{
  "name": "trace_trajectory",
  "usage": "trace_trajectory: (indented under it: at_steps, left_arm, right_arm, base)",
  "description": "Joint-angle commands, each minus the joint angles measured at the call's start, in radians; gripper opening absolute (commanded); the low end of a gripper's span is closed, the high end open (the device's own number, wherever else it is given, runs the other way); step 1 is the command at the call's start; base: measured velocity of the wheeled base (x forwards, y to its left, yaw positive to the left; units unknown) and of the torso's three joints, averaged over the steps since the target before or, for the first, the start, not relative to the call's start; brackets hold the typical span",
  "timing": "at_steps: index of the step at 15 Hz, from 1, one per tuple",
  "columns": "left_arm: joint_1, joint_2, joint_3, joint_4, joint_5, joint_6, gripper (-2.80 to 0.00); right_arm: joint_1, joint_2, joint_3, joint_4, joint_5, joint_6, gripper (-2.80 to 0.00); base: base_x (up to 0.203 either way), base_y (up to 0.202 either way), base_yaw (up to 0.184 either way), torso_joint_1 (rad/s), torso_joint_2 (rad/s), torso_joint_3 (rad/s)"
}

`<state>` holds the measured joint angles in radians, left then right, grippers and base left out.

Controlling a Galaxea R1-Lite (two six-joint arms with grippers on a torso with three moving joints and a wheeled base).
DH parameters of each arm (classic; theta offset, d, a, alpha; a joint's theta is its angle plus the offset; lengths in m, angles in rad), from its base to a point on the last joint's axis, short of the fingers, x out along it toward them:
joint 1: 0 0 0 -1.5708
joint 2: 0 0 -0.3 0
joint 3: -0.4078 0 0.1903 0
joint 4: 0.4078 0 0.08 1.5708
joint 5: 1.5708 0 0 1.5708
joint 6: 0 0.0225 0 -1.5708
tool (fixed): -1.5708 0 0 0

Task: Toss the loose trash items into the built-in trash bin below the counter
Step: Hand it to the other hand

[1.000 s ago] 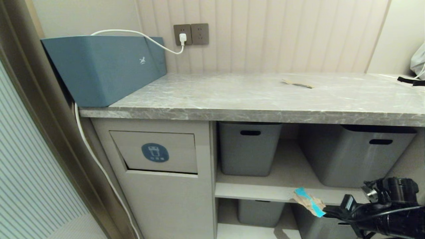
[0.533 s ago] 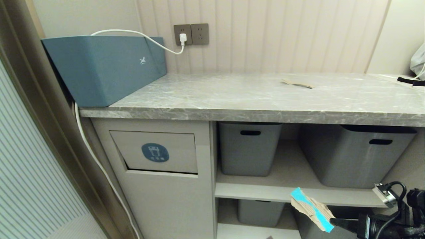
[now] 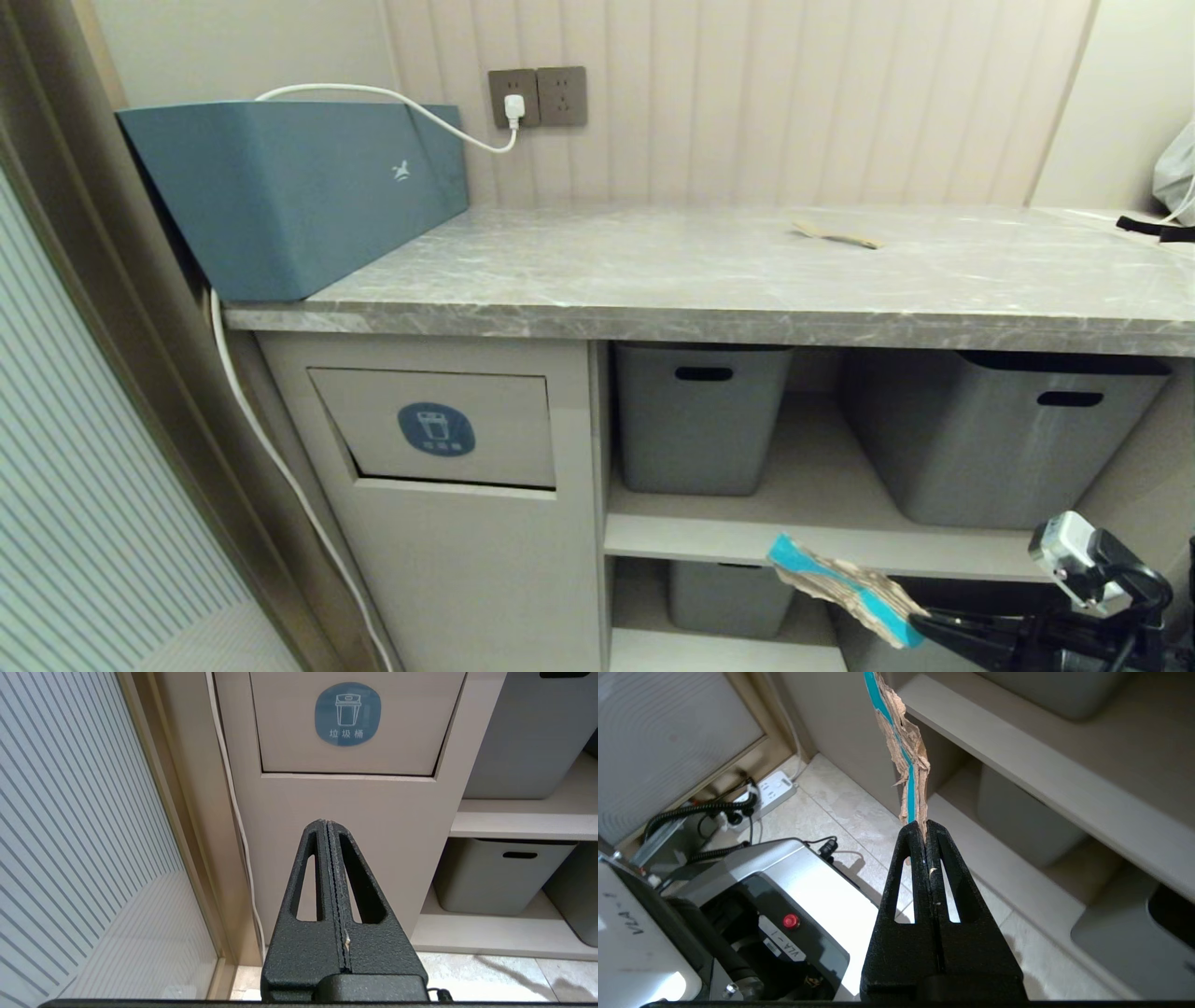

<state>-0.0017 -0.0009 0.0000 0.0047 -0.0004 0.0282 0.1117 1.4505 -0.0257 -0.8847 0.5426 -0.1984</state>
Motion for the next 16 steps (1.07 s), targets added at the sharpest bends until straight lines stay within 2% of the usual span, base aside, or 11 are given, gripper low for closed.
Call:
trace_trajectory:
  at_steps: [1, 4, 8, 10, 12, 13, 16]
  left_arm:
    - [0.0, -0.001, 0.001, -0.002, -0.004, 0.007, -2.8]
    - [0.0, -0.002, 0.002, -0.002, -0.006, 0.025, -2.8]
    - [0.0, 0.001, -0.036, -0.001, -0.001, 0.022, -2.8]
    - [-0.004, 0.078, -0.168, 0.0, -0.022, 0.006, -2.8]
    - [-0.03, 0.279, -0.286, -0.008, -0.106, -0.022, -2.8]
    - [-0.055, 0.393, -0.325, -0.012, -0.186, -0.035, 0.0]
    - [-0.136, 0.691, -0.372, -0.051, -0.472, -0.071, 0.0]
  right_arm:
    - [0.084, -0.002, -0.014, -0.006, 0.001, -0.006, -2.8]
    - [0.184, 0.03, -0.052, -0.007, -0.008, -0.008, -2.8]
    - [0.214, 0.059, -0.063, -0.008, -0.011, -0.009, -2.8]
    - [0.213, 0.089, -0.126, -0.008, -0.025, -0.003, -2.8]
    - [0.214, 0.107, -0.165, -0.008, -0.033, -0.001, -2.8]
    - [0.215, 0.127, -0.189, -0.008, -0.033, -0.001, -2.8]
    - [0.234, 0.14, -0.229, -0.01, -0.026, 0.008, -2.8]
  base:
    - [0.0, 0.0, 0.0, 0.0, 0.0, 0.0]
    - [0.0, 0.0, 0.0, 0.0, 0.0, 0.0]
    - [0.0, 0.0, 0.0, 0.0, 0.0, 0.0]
    - [0.0, 0.0, 0.0, 0.0, 0.0, 0.0]
    - [0.0, 0.0, 0.0, 0.0, 0.0, 0.0]
    - [0.0, 0.0, 0.0, 0.0, 0.0, 0.0]
    - [0.0, 0.0, 0.0, 0.0, 0.0, 0.0]
